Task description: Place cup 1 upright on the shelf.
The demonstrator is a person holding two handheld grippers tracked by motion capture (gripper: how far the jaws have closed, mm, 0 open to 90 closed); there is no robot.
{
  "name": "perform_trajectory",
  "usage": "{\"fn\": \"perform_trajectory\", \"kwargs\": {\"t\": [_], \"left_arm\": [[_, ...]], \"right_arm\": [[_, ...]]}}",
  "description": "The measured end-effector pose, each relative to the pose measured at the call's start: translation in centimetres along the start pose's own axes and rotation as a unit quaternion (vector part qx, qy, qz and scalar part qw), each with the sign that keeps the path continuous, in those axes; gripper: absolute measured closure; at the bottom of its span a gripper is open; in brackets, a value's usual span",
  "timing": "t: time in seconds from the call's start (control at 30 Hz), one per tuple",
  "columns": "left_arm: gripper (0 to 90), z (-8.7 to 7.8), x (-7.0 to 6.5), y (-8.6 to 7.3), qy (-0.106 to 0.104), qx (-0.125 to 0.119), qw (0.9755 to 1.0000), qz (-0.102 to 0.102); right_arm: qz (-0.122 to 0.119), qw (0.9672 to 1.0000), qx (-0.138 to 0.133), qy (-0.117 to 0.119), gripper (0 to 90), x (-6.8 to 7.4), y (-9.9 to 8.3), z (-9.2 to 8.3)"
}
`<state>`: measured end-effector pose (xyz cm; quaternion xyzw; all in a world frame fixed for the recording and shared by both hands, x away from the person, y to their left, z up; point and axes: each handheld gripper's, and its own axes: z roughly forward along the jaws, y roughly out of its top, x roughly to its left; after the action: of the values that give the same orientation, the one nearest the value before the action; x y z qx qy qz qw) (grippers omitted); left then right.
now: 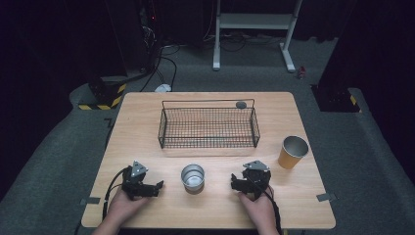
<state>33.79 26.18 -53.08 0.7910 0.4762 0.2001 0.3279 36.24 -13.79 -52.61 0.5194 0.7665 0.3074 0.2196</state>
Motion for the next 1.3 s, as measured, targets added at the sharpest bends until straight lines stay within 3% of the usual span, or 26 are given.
{"fn": "perform_trajectory", "kwargs": {"t": [0.4, 0.67, 0.83, 0.93, 1.2, 1.3], "left_arm": [[0.8, -0.2, 0.2, 0.0, -0.009, 0.002, 0.9999, 0.012], [7.6, -0.8, 0.3, -0.3, -0.015, 0.008, 0.9997, 0.015], [7.4, -1.0, 0.7, -0.2, -0.016, 0.016, 0.9997, 0.013], [5.0, -1.1, 0.8, -0.1, -0.026, 0.02, 0.9994, 0.01], [3.1, -1.4, 0.5, 0.2, -0.032, 0.012, 0.9991, 0.027], [2.4, -1.5, 0.4, 0.3, -0.034, 0.008, 0.9991, 0.024]], "right_arm": [[-0.009, 0.9999, 0.001, 0.011, 8.6, 0.2, -0.3, -0.3], [-0.008, 0.9999, 0.001, 0.012, 8.7, 0.2, -0.3, -0.3], [-0.009, 0.9999, 0.0, 0.012, 8.7, 0.2, -0.3, -0.3], [-0.008, 0.9999, 0.0, 0.012, 8.8, 0.3, -0.3, -0.3], [-0.01, 0.9999, 0.0, 0.013, 8.7, 0.3, -0.3, -0.3], [-0.01, 0.9999, 0.001, 0.014, 8.7, 0.3, -0.3, -0.3]]}}
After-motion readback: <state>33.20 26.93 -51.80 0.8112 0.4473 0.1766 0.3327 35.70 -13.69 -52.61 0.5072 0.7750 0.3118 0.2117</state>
